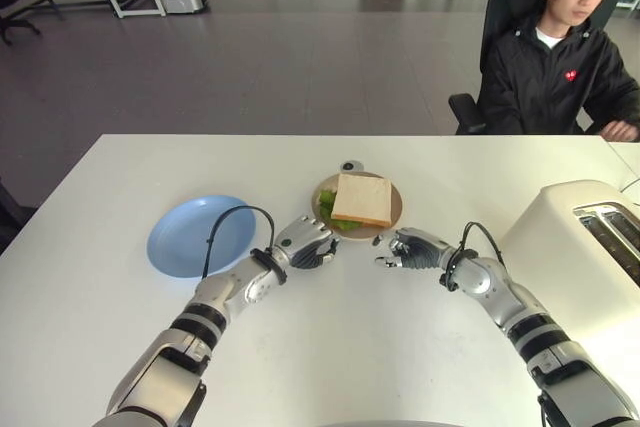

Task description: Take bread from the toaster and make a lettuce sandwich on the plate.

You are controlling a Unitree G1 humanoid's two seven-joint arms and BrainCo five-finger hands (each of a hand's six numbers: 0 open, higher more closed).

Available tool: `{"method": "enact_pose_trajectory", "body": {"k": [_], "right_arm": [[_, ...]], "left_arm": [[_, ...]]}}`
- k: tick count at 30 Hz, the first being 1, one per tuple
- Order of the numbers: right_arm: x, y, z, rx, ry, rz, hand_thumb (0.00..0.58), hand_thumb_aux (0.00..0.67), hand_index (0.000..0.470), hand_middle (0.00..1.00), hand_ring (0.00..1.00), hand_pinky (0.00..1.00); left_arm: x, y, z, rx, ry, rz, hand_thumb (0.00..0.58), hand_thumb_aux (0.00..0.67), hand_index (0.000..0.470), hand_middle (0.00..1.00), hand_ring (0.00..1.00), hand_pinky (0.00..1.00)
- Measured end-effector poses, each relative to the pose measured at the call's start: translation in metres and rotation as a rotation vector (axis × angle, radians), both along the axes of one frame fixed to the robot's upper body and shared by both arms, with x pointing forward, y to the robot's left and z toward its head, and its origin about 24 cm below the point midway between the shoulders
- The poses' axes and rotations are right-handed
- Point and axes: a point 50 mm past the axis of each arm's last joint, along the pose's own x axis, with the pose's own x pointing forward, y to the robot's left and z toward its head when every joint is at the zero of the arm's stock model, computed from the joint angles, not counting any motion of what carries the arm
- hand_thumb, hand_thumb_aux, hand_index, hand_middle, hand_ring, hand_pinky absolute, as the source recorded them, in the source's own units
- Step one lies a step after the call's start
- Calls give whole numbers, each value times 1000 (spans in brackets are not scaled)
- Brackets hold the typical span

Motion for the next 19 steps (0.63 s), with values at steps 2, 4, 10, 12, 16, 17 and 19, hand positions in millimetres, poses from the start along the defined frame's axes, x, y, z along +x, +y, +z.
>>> {"method": "enact_pose_trajectory", "body": {"k": [2,4,10,12,16,17,19], "right_arm": [[-4,-14,17,28,-27,-4,0,0,0,443,443,443],[-11,-33,40,48,-53,-10,0,0,0,0,0,0],[-21,-49,79,263,-114,0,0,0,0,0,0,0],[-17,-44,73,341,-104,-10,0,0,0,0,0,0],[-13,-32,55,447,-70,-23,0,0,0,0,0,0],[-13,-32,53,453,-68,-25,0,0,0,0,0,0],[-12,-31,49,470,-63,-30,0,0,0,0,0,0]], "left_arm": [[-9,8,7,-22,-3,-10,564,560,393,1000,1000,1000],[-24,17,16,-95,22,-15,535,483,339,1000,1000,1000],[-43,12,55,-611,125,-82,0,0,0,0,0,0],[-41,8,55,-691,173,-88,0,0,0,0,0,0],[-40,2,52,-805,264,-109,0,0,0,0,0,0],[-39,3,52,-812,272,-110,0,0,0,0,0,0],[-37,8,54,-858,279,-103,0,0,0,0,0,0]]}}
